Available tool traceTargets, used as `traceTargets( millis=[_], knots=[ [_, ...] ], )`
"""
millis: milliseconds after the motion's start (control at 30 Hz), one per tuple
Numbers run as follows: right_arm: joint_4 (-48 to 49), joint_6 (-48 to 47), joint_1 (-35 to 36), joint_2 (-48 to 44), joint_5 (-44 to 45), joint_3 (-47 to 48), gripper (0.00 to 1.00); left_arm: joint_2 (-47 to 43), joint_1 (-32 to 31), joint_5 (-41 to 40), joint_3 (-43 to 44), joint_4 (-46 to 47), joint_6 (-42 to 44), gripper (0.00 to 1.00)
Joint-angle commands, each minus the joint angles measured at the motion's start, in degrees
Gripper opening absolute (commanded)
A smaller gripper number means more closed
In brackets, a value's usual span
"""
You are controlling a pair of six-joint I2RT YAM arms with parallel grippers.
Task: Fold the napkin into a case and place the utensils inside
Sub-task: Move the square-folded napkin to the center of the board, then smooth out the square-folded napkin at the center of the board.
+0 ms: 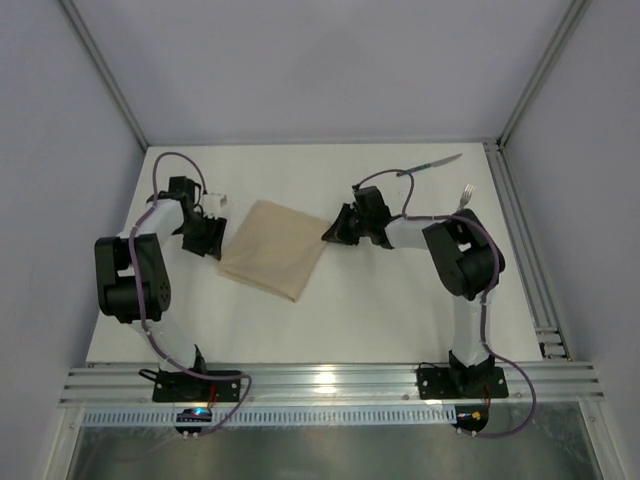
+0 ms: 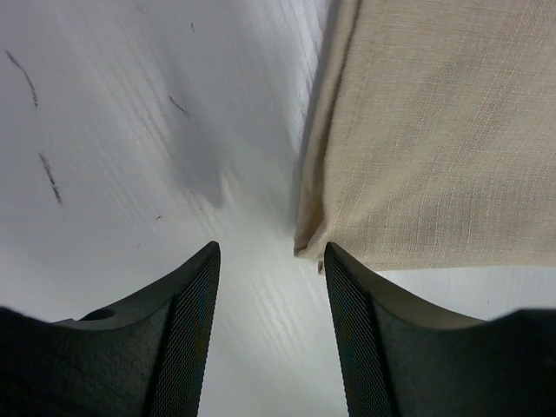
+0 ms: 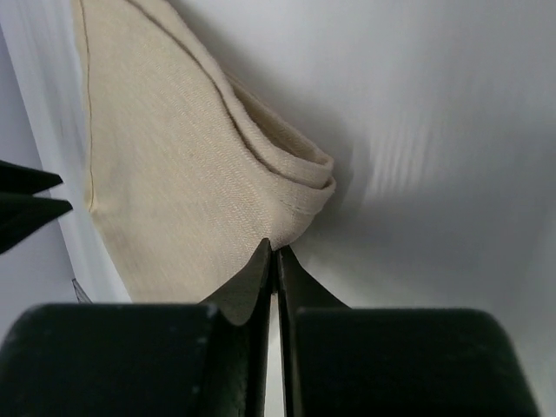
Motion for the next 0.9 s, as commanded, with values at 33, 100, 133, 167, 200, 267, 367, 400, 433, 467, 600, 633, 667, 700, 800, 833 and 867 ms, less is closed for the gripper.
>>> traceTargets(
  millis=[33,100,133,167,200,267,367,400,433,467,600,633,667,700,800,833,867],
  knots=[
    [5.3,-1.2,0.0,-11.2,4.1,-14.8,0.09,-3.4,0.0,3.2,4.1,-3.2,0.9,0.54],
    [3.7,-3.0,0.0,-15.6,3.1,-19.6,0.34,-3.5,-0.1,3.8,3.5,-4.2,1.2,0.54],
    [0.7,-4.2,0.0,-17.1,3.5,-20.9,0.39,-3.5,-0.2,3.9,3.1,-4.3,1.2,0.54],
    [-0.6,-5.3,0.0,-21.2,4.6,-22.5,0.44,-3.6,-0.1,3.9,2.7,-4.3,1.3,0.53],
    [-1.7,-7.5,-0.2,-23.5,7.5,-25.4,0.56,-3.5,-0.1,4.1,2.0,-4.4,1.7,0.52],
    [-6.9,-10.1,-0.5,-27.9,11.2,-26.6,0.62,-3.7,-0.2,3.9,1.3,-4.1,1.6,0.51],
    [-14.3,-17.4,0.7,-34.8,19.6,-25.0,0.63,-4.0,-0.2,4.3,1.2,-3.4,1.0,0.5],
    [-15.1,-19.5,1.8,-36.9,22.1,-24.4,0.61,-4.0,-0.3,4.5,1.2,-2.8,0.7,0.49],
    [-15.3,-23.9,5.5,-37.5,26.6,-23.1,0.51,-4.0,-0.5,4.3,1.4,-2.5,0.1,0.48],
    [-14.8,-26.3,7.8,-37.9,27.3,-22.3,0.45,-3.9,-0.7,4.2,1.6,-2.2,-0.3,0.48],
    [-10.9,-38.1,16.4,-33.6,11.2,-15.8,0.21,-2.6,-1.6,4.6,1.7,-0.6,-1.5,0.48],
    [-10.9,-39.7,17.7,-30.5,8.3,-14.6,0.19,-2.0,-2.0,4.5,1.7,0.0,-1.7,0.48],
    [-10.9,-42.3,20.2,-29.0,5.4,-13.3,0.14,-1.6,-2.4,4.5,1.4,0.2,-1.8,0.48],
    [-10.9,-43.4,21.2,-27.6,4.3,-11.1,0.12,-1.1,-2.7,4.4,1.3,0.5,-1.8,0.47],
    [-10.9,-45.6,23.6,-22.5,1.3,-8.1,0.09,0.2,-2.9,4.0,0.9,2.0,-1.9,0.48],
    [-10.9,-45.8,23.9,-21.4,1.3,-7.5,0.08,0.4,-2.9,3.9,0.8,2.2,-2.0,0.48],
    [-10.9,-46.0,24.0,-19.1,-0.2,-6.8,0.06,0.4,-2.9,4.0,0.8,2.8,-2.1,0.48]
  ],
)
